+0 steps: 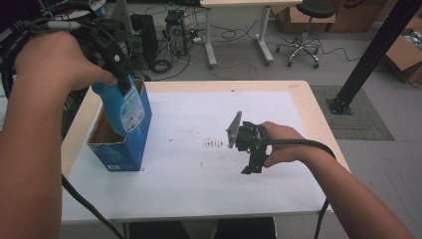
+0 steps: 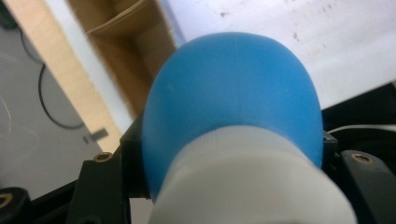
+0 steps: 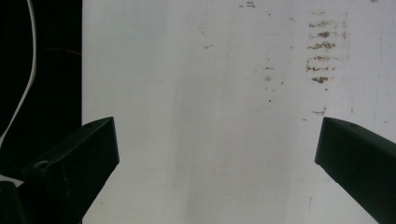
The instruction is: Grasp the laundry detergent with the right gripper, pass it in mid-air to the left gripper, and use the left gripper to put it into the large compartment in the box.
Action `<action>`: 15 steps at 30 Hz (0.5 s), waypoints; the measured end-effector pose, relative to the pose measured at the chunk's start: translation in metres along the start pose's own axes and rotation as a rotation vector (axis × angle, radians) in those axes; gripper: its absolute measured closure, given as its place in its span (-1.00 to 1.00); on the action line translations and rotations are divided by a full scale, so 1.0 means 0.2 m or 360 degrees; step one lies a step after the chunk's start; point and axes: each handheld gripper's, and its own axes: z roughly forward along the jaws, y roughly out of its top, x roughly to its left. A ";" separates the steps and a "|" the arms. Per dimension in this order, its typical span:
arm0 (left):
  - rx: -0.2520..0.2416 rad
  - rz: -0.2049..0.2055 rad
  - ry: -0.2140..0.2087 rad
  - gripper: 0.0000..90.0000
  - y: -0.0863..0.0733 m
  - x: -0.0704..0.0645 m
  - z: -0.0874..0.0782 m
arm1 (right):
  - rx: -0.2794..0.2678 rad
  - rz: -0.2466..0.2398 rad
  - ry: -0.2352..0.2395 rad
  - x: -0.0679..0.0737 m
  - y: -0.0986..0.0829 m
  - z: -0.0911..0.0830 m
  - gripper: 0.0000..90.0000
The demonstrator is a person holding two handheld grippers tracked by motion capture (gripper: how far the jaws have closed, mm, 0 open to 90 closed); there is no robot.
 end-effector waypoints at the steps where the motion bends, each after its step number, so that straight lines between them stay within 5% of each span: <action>1: -0.0001 -0.0031 0.0006 -0.14 0.00 0.01 -0.01 | 0.0004 -0.0003 -0.0001 0.00 0.00 0.00 -1.00; 15: 0.0000 -0.0351 -0.0002 -0.14 0.02 0.22 0.00 | 0.0053 -0.0017 0.0005 0.01 0.01 0.00 -1.00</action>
